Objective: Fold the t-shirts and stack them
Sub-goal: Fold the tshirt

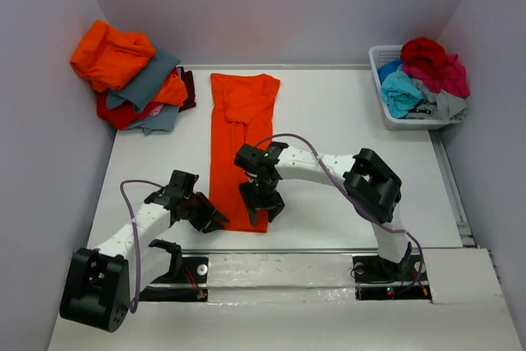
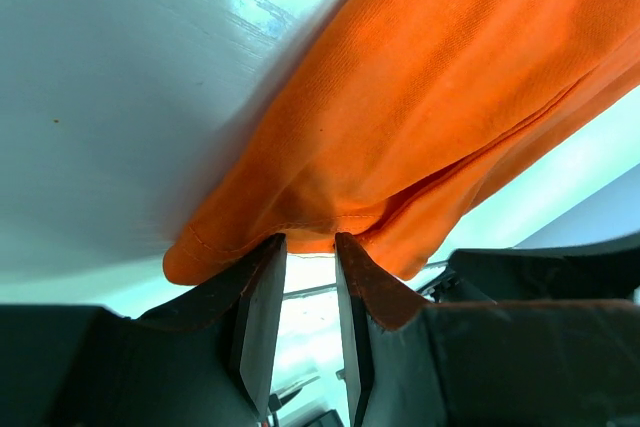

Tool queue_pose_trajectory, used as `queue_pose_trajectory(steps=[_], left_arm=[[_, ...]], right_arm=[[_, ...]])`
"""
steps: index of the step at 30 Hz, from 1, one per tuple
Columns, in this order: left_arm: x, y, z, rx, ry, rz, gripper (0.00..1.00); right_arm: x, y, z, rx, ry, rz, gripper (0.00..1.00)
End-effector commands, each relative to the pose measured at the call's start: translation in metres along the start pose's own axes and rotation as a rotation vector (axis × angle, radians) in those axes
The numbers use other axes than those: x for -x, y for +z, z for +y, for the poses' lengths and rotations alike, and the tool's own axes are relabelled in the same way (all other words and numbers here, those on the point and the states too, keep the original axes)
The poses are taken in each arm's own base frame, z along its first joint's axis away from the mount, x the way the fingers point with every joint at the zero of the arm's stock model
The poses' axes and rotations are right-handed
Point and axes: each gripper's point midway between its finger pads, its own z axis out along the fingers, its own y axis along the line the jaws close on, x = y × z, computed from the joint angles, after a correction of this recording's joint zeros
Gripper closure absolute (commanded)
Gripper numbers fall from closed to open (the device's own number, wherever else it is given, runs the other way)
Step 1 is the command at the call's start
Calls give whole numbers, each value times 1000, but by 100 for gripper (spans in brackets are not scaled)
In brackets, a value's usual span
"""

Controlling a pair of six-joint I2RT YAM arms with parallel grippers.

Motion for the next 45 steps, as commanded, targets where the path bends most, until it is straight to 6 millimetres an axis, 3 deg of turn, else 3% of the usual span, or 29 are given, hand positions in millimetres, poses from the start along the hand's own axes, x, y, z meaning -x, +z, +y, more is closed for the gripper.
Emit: queue_pose_trajectory(steps=[1, 6, 8, 9, 11, 20, 24, 26, 30, 45], left_arm=[[-4, 1, 10, 24, -1, 15, 61], [-4, 1, 10, 25, 0, 17, 61], [-3, 1, 10, 21, -6, 13, 60], [-3, 0, 10, 22, -7, 14, 60], [-3, 0, 11, 24, -6, 15, 60], [-5, 0, 14, 27, 0, 18, 60], [-6, 1, 15, 25, 0, 21, 60], [-5, 1, 16, 25, -9, 19, 60], [-5, 1, 15, 23, -7, 20, 60], [-5, 0, 19, 37, -7, 22, 60]], right_arm=[[8, -26, 19, 27, -45, -67, 37], [14, -17, 23, 28, -50, -48, 40], [14, -11, 23, 32, -50, -38, 45], [14, -10, 22, 30, -49, -35, 54], [15, -4, 21, 28, -50, -28, 61], [13, 14, 18, 33, -51, 14, 57], [13, 15, 17, 28, -48, 15, 61], [13, 16, 16, 25, -45, 17, 77], [9, 20, 10, 10, -39, 33, 91], [-7, 23, -6, -21, -14, 53, 93]])
